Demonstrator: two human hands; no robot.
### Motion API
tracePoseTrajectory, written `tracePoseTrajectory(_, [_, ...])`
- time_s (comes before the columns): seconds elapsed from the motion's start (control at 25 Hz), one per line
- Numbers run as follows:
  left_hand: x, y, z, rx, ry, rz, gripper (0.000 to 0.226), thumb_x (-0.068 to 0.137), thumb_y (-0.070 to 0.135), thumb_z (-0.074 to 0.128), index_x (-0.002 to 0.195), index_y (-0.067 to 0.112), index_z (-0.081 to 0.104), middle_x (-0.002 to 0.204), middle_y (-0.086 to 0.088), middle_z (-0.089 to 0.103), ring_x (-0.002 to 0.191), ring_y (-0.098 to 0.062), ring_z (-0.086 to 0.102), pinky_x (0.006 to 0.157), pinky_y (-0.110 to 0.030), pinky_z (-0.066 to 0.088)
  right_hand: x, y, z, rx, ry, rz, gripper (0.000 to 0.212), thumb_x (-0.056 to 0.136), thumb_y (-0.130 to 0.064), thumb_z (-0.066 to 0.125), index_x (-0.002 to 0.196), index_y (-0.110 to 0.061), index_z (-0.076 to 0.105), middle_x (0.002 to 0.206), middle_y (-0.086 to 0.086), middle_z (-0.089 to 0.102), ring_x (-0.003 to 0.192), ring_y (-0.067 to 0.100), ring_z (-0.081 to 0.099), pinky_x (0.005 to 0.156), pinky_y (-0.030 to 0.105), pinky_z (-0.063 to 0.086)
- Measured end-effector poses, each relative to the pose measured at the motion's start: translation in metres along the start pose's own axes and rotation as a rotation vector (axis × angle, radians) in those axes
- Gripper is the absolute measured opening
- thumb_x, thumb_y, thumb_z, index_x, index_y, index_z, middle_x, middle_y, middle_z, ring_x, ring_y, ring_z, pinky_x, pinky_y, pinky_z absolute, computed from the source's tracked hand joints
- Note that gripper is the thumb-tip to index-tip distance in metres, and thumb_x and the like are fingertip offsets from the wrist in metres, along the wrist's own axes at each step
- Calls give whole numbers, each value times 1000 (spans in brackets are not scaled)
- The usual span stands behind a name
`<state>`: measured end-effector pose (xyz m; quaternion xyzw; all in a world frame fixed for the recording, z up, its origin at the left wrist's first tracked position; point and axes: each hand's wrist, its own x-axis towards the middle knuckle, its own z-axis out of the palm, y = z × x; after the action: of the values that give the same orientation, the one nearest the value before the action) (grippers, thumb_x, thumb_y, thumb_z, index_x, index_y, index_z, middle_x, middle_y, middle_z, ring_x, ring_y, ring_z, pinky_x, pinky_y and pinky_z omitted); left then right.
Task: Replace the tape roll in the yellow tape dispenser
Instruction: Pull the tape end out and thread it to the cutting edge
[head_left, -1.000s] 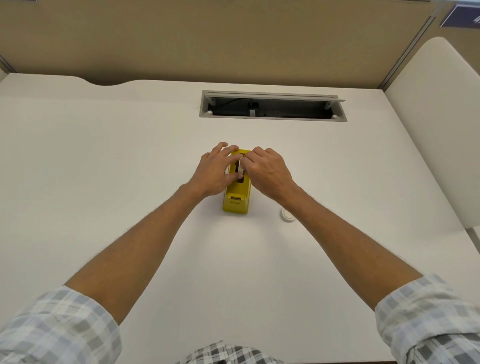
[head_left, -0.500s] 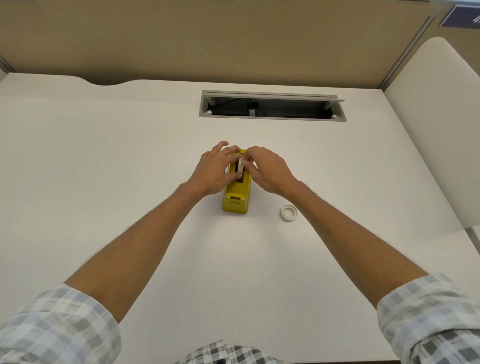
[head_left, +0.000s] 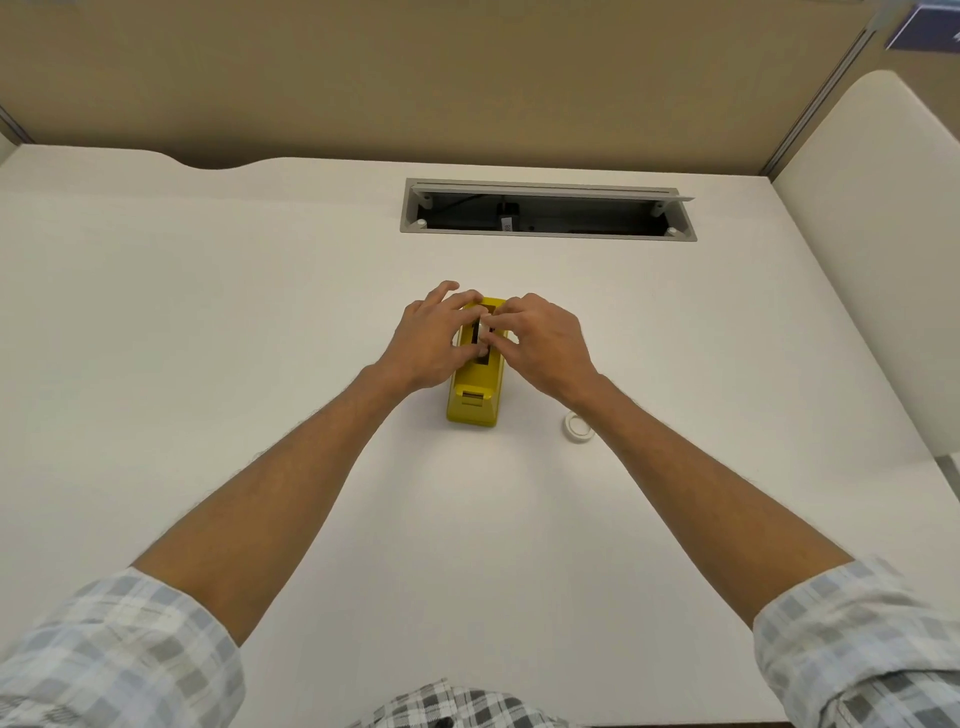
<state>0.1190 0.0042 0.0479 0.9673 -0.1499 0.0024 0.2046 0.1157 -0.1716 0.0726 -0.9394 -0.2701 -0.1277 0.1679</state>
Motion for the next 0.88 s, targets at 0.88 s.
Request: tracePoseTrajectory(0.88, [-1, 2, 0, 22, 3, -6, 49, 89, 44, 62, 134, 26, 53, 151, 4, 43, 145, -24, 24, 112, -51, 26, 3, -8, 2, -209, 20, -130, 4, 88, -7, 67, 92, -6, 69, 82, 9, 69, 72, 27, 61, 54, 31, 38])
